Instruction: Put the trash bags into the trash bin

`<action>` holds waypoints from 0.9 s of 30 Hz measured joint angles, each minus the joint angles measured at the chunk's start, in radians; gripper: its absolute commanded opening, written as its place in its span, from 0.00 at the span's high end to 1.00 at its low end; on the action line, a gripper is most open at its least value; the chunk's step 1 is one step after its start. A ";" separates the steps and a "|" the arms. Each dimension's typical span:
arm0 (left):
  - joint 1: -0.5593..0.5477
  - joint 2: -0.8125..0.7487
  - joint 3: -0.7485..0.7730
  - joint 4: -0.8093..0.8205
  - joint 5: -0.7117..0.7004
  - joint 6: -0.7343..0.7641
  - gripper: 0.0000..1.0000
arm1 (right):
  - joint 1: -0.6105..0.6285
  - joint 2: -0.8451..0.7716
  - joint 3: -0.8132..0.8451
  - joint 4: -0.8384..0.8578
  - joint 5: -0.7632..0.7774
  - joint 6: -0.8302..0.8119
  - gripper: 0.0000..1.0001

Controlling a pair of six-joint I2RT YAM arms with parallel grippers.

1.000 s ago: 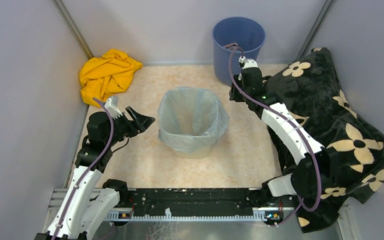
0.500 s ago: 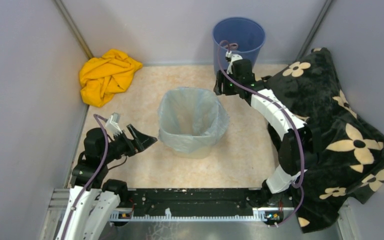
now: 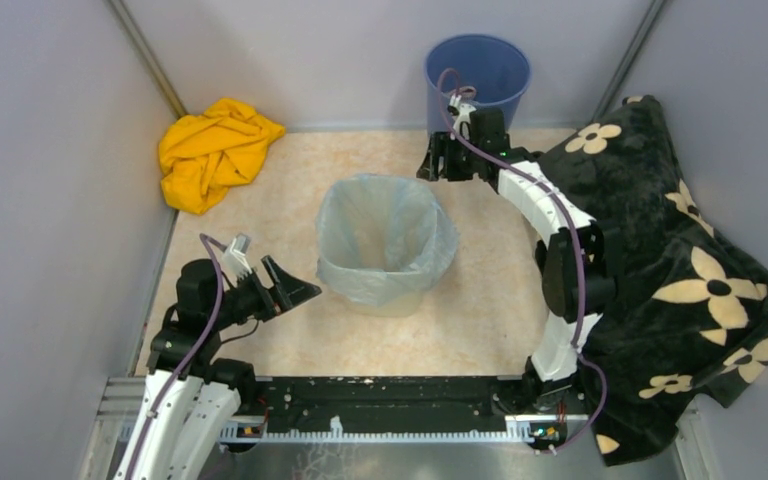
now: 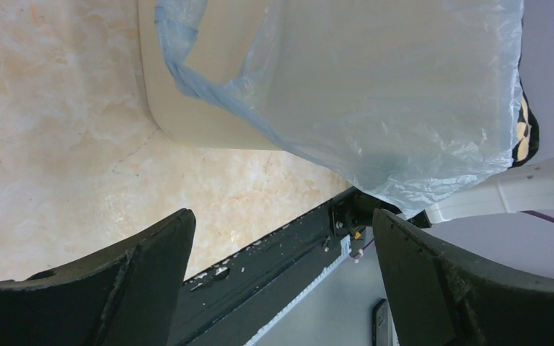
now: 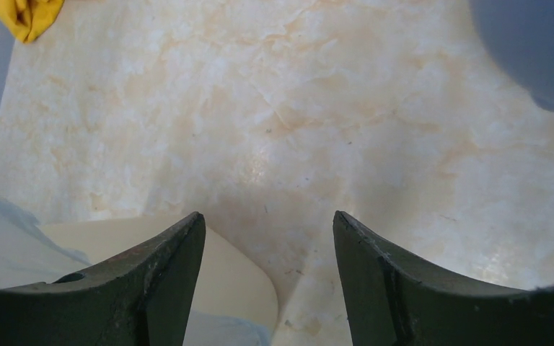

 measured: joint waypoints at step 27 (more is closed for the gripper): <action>0.000 -0.085 -0.180 0.026 0.280 -0.088 0.01 | 0.000 0.124 0.052 -0.010 -0.180 0.020 0.33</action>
